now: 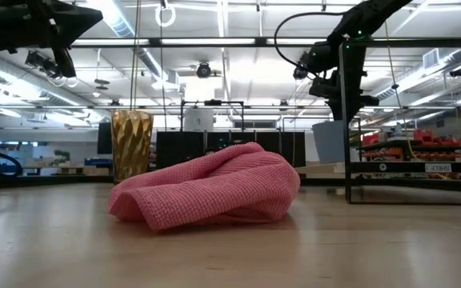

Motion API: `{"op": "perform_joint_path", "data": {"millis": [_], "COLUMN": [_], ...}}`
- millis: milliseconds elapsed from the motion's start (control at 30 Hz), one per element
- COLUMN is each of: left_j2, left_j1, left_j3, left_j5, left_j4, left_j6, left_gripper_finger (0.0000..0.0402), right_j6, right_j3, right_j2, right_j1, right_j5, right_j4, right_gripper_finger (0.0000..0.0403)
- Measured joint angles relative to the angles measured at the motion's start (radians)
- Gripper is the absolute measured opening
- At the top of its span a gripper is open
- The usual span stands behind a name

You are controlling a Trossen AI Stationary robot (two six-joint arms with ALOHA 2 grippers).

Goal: Stack small to large cups/mugs on shelf
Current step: Put the light blue cup on the shelf, then put the purple cup on the shelf

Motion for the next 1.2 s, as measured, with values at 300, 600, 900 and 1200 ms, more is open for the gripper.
{"op": "perform_joint_path", "data": {"millis": [300, 600, 900, 1200], "left_j2": [0.0, 0.0, 0.0, 0.0], "left_j1": [0.0, 0.0, 0.0, 0.0], "left_j3": [0.0, 0.0, 0.0, 0.0], "left_j5": [0.0, 0.0, 0.0, 0.0], "left_j4": [0.0, 0.0, 0.0, 0.11], "left_j6": [-0.018, -0.017, -0.015, 0.066], "left_gripper_finger": [0.0013, 0.0022, 0.0016, 0.0016], "right_j6": [0.003, 0.019, 0.022, 0.048], "right_j3": [0.0, 0.001, 0.001, 0.001], "right_j2": [0.0, 0.0, -0.069, -0.284], "right_j1": [0.0, -0.001, -0.001, 0.0], "right_j5": [0.003, 0.037, 0.037, -0.008], "right_j4": [0.0, -0.037, -0.06, -0.105], "right_gripper_finger": [0.0068, 0.0085, 0.0087, 0.0087]}}
